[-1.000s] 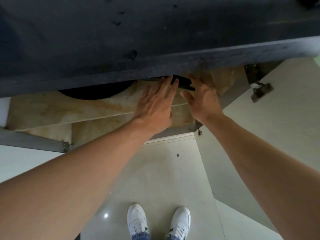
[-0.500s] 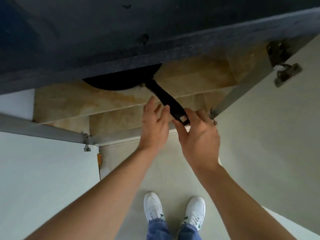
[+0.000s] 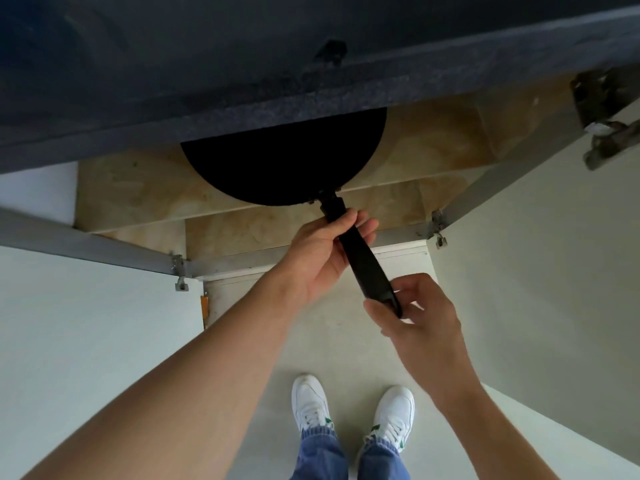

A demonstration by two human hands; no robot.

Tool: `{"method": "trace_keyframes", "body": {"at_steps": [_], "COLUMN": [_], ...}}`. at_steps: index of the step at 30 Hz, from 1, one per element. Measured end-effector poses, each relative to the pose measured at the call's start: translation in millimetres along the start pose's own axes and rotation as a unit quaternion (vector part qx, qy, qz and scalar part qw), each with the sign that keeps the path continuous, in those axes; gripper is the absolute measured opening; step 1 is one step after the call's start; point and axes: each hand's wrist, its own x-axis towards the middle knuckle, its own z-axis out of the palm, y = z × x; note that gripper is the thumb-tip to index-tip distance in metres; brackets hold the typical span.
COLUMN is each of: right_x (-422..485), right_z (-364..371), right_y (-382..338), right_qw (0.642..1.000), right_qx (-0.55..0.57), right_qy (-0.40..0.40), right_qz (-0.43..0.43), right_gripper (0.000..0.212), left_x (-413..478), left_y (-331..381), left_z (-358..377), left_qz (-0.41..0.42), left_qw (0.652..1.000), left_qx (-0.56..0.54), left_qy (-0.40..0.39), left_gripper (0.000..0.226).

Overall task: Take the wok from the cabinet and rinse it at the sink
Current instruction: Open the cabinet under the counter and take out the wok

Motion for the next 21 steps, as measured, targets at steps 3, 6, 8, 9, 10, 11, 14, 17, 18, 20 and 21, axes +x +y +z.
{"method": "trace_keyframes", "body": {"at_steps": [3,6,8,9,10,11,14,17,18,20,21], "right_x": [22,38,46,50,54,57,60,54,52,47,45], "right_z": [4,17,26,28,30,32,37,46,50,56,58], "right_y": [-13,-23,-26,-28,-28,-29,-28,-20,-18,-13,-12], "right_qw": [0.960,0.929,0.928,0.930,0.933,0.934,0.945,0.966,0.972,0.979,0.982], "right_qx": [0.185,0.230,0.206,0.189,0.177,0.170,0.143,0.123,0.119,0.108,0.102], "right_qy": [-0.147,-0.211,-0.233,-0.240,-0.244,-0.249,-0.253,-0.207,-0.188,-0.166,-0.158], "right_qz": [0.152,0.200,0.205,0.202,0.199,0.194,0.152,0.091,0.073,0.043,0.033], "right_gripper": [0.026,0.029,0.025,0.021,0.017,0.013,0.003,0.016,0.023,0.036,0.040], "left_x": [1,4,5,6,8,9,12,14,14,13,11], "left_y": [-2,-1,1,2,4,5,8,7,6,4,3], "left_z": [-10,-17,-19,-20,-20,-21,-24,-28,-30,-33,-35], "left_qz": [-0.013,-0.025,-0.030,-0.030,-0.032,-0.035,-0.042,-0.035,-0.033,-0.029,-0.029], "left_qw": [1.000,0.999,0.999,0.999,0.999,0.999,0.998,0.998,0.998,0.998,0.997], "left_qx": [0.016,0.040,0.033,0.028,0.023,0.019,0.022,0.024,0.025,0.028,0.031], "left_qy": [-0.014,-0.016,-0.019,-0.021,-0.023,-0.026,-0.042,-0.050,-0.051,-0.055,-0.058], "left_gripper": [0.016,0.022,0.025,0.027,0.030,0.032,0.035,0.036,0.036,0.030,0.026]}}
